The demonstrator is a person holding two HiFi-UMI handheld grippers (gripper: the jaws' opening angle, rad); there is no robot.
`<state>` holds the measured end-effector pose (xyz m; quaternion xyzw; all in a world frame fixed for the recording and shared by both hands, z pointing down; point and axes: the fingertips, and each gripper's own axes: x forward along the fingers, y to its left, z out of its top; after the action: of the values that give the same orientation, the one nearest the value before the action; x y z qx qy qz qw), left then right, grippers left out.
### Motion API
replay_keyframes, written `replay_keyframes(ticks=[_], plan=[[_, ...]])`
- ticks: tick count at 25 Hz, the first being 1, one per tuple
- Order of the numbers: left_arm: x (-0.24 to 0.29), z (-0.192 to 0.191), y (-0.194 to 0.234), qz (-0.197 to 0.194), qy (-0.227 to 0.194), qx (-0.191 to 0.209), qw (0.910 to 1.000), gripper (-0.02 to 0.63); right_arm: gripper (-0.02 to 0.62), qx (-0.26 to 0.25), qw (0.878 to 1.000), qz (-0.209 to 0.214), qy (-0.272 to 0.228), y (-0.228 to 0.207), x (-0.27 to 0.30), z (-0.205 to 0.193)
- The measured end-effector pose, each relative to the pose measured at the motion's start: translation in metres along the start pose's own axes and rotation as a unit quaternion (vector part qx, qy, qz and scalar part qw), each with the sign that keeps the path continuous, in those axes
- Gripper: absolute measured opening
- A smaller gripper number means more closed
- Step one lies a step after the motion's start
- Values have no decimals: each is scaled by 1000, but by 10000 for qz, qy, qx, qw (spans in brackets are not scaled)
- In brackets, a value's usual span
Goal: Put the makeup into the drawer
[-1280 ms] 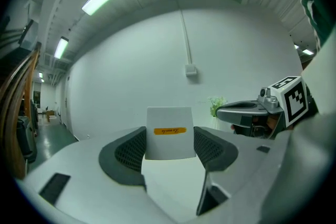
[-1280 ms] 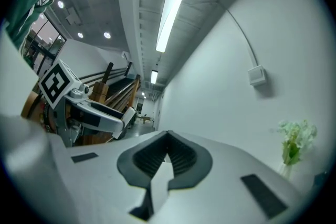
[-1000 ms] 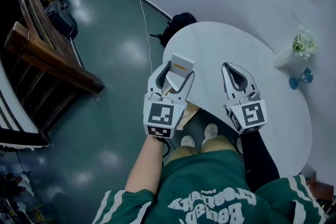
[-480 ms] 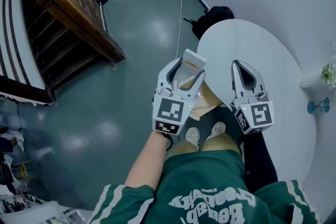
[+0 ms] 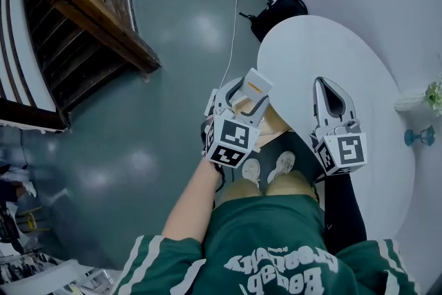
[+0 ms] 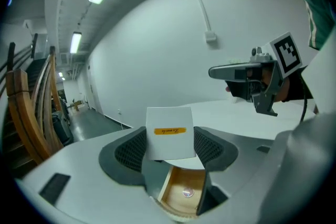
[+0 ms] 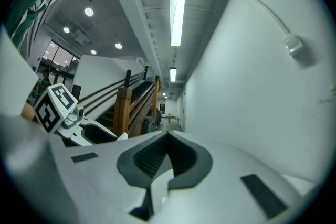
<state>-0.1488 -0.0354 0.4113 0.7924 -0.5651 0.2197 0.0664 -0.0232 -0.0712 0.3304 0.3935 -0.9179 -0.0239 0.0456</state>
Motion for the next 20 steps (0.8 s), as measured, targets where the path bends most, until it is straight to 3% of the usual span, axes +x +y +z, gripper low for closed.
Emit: replay_keyframes(ticks=[5, 10, 14, 20], plan=[[37, -56, -14, -463, 915, 427, 9938, 285, 3, 65, 9995, -204, 231, -23, -5, -21], [68, -121, -39, -1071, 1808, 945, 9731, 285, 5, 180, 9978, -385, 502, -45, -11, -49], [88, -171, -63, -1728, 2366, 1331, 9468, 285, 5, 199, 9959, -457, 753, -57, -9, -71], [113, -233, -89, -2604, 3013, 2029, 8946, 285, 5, 146, 9942, -488, 948, -71, -1, -87]])
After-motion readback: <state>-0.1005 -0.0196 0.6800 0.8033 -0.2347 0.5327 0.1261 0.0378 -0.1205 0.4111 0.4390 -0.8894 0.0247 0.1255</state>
